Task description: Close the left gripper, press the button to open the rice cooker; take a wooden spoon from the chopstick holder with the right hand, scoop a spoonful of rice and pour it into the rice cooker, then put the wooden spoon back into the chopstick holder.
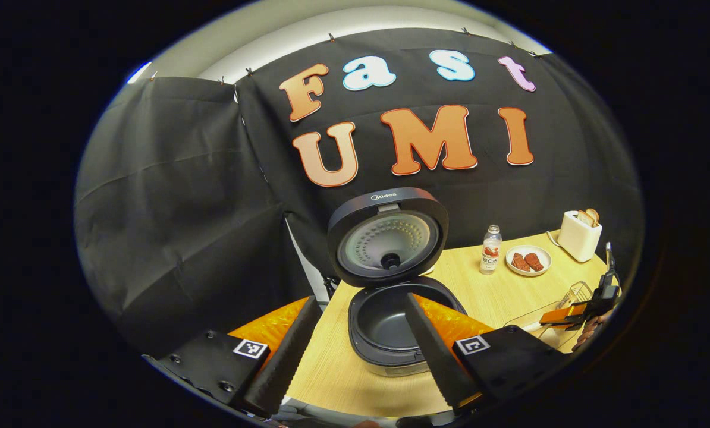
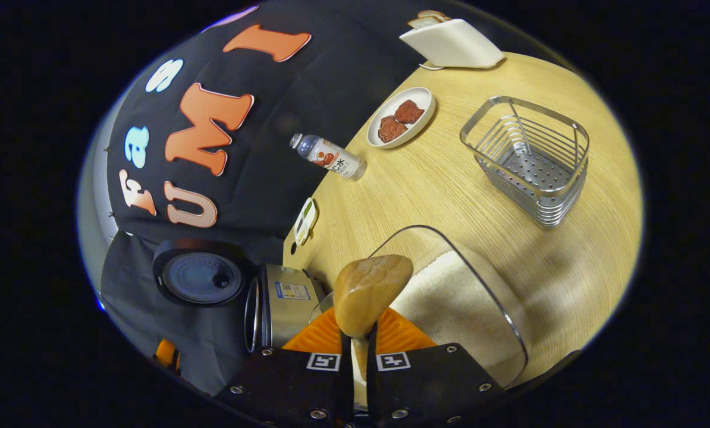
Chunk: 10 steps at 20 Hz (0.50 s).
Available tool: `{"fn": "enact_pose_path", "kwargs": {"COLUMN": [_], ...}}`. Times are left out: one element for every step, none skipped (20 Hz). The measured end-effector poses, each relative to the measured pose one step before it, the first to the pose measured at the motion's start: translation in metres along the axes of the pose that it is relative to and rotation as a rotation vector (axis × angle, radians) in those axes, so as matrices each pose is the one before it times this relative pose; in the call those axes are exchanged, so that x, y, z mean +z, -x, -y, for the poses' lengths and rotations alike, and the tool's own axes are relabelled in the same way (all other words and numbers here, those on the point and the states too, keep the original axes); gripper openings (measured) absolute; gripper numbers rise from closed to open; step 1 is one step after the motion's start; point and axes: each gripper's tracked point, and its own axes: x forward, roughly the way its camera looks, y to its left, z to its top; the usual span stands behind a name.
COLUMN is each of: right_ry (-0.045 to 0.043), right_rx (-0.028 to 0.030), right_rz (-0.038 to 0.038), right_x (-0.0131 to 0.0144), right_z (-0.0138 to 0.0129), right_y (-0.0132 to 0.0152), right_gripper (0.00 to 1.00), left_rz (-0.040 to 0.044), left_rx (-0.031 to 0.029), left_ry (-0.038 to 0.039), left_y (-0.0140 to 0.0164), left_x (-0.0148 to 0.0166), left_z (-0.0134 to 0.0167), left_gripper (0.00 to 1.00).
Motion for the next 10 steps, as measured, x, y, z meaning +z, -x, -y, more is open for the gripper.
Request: {"fn": "enact_pose_path", "kwargs": {"right_ry": [-0.02107,-0.02156,-0.02009,-0.02085,-0.02041,-0.02067,-0.02244,-0.02605,-0.02776,-0.02625], "right_rx": [0.01095,0.01782,0.01454,0.02194,0.01844,0.02118,0.02068,0.02807,0.02865,0.02664], "right_rz": [0.00522,0.00647,0.00490,0.00283,0.00321,0.00974,0.00366,0.00482,-0.00195,0.00515], "right_x": [0.00429,0.00467,0.00446,0.00507,0.00462,0.00748,0.00650,0.00541,0.00424,0.00511], "right_z": [0.00281,0.00017,-0.00097,-0.00169,-0.00126,-0.00332,-0.00164,-0.00536,-0.00394,-0.00683], "right_y": [0.00458,0.00382,0.00424,0.00411,0.00568,0.00418,0.00568,0.00322,0.00160,0.00225], "right_gripper": [0.08,0.08,0.08,0.08,0.08,0.08,0.08,0.08,0.08,0.08], "left_rz": [0.00066,-0.00070,-0.00158,-0.00008,-0.00076,0.00194,0.00241,0.00340,0.00481,0.00455], "left_rx": [0.00381,0.00195,-0.00110,-0.00133,-0.00305,-0.00030,-0.00152,0.00000,-0.00123,-0.00198], "left_ry": [-0.00133,0.00151,0.00271,0.00328,0.00184,0.00123,0.00098,0.00191,0.00271,0.00192], "left_y": [0.00149,0.00043,0.00042,0.00090,0.00083,-0.00044,0.00035,0.00069,0.00098,0.00087], "left_x": [0.00057,0.00109,-0.00048,0.00083,-0.00065,-0.00036,0.00117,0.00108,0.00057,0.00142], "left_z": [0.00021,0.00111,0.00224,0.00218,0.00208,0.00206,0.00225,0.00136,0.00254,0.00236], "left_gripper": [0.99,0.99,0.99,0.99,1.00,0.99,0.99,0.99,1.00,1.00]}}
